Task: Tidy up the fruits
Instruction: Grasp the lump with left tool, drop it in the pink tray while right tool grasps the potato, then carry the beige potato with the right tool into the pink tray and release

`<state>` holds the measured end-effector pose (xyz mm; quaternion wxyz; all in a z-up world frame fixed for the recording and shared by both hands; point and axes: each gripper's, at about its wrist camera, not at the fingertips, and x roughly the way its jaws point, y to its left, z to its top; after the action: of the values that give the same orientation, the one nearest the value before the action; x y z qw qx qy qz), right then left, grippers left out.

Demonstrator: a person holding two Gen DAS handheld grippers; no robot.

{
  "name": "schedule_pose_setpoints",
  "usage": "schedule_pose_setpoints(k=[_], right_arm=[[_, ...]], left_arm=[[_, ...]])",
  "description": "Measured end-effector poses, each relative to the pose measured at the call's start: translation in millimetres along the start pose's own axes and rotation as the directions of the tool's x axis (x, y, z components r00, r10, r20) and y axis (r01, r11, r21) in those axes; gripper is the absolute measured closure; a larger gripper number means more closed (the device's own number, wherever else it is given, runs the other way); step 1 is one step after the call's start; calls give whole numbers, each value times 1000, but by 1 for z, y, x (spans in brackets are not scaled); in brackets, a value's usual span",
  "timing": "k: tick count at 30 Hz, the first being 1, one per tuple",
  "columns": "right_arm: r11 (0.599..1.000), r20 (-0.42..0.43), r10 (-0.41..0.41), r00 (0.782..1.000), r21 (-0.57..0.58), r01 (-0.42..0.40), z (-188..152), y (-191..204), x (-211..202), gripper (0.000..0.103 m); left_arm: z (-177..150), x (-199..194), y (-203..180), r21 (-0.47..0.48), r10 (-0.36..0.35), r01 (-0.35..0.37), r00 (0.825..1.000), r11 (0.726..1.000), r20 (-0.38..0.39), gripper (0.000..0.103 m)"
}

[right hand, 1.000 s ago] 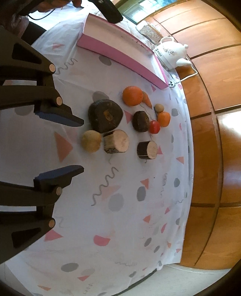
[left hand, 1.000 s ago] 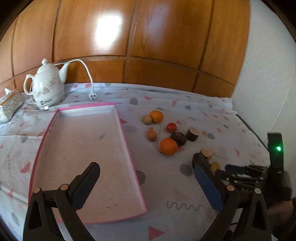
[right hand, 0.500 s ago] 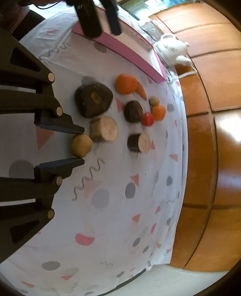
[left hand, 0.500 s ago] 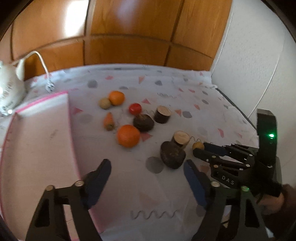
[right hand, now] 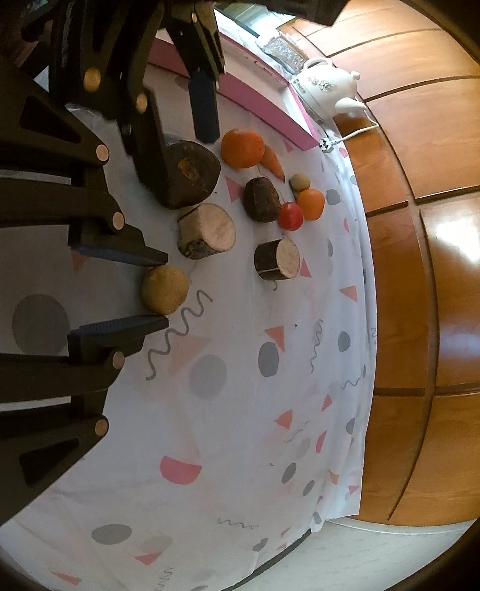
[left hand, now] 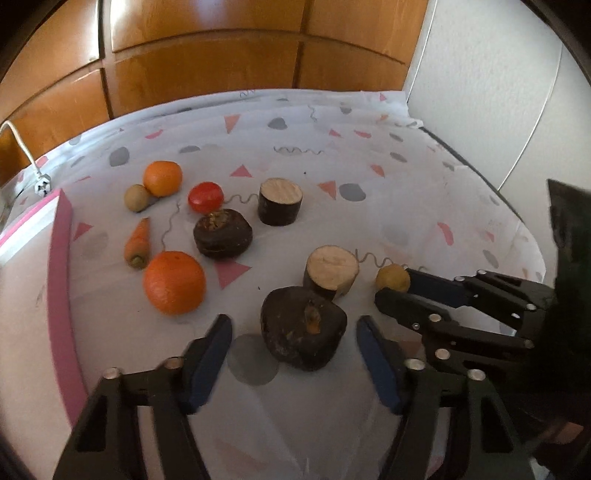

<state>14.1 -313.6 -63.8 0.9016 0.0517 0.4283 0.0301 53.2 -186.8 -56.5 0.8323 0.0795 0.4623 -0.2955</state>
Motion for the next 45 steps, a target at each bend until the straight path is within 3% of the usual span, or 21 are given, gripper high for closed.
schedule_pose_setpoints(k=[2, 9, 14, 19, 22, 25, 29, 30, 31, 33, 35, 42, 45], right_arm=[[1000, 0, 1, 1000, 5, -1, 1, -1, 1, 77], [1000, -2, -7, 1000, -7, 7, 3, 1, 1, 76], [999, -9, -24, 1000, -27, 23, 4, 4, 3, 76], [999, -17, -38, 999, -31, 38, 5, 4, 5, 76], [997, -21, -59, 998, -43, 58, 6, 7, 6, 77], [996, -23, -77, 997, -52, 76, 7, 9, 7, 77], [994, -26, -97, 995, -54, 95, 9, 11, 9, 77], [994, -27, -101, 995, -53, 99, 9, 11, 9, 77], [993, -28, -106, 994, -54, 105, 10, 12, 9, 77], [992, -30, -118, 993, -52, 117, 12, 11, 10, 77], [991, -33, -128, 991, -44, 127, 13, 10, 10, 77], [989, -16, -147, 989, -35, 147, 17, 9, 2, 77], [989, -1, -144, 990, -38, 144, 20, 11, -4, 77]], left_arm=[[-1, 4, 2, -12, -43, 42, 999, 999, -6, 56], [-11, -12, 14, -57, -33, 35, 999, 998, 25, 58], [-16, -40, 39, -120, 10, -1, 997, 993, 74, 58], [-16, -80, 91, -249, 123, -81, 980, 965, 157, 58], [-19, -91, 130, -337, 211, -148, 965, 930, 158, 58], [-26, -93, 170, -403, 382, -315, 919, 859, 95, 58], [-41, -94, 214, -496, 451, -379, 892, 781, 28, 56], [-45, -97, 222, -516, 483, -407, 876, 754, 14, 52], [-48, -101, 226, -531, 491, -412, 871, 741, 10, 46], [-55, -110, 230, -569, 479, -378, 877, 731, 33, 28], [-60, -116, 225, -580, 488, -376, 872, 722, 43, 27], [-69, -126, 206, -584, 446, -322, 892, 745, 77, 25], [-77, -130, 202, -590, 446, -318, 892, 742, 79, 23]])
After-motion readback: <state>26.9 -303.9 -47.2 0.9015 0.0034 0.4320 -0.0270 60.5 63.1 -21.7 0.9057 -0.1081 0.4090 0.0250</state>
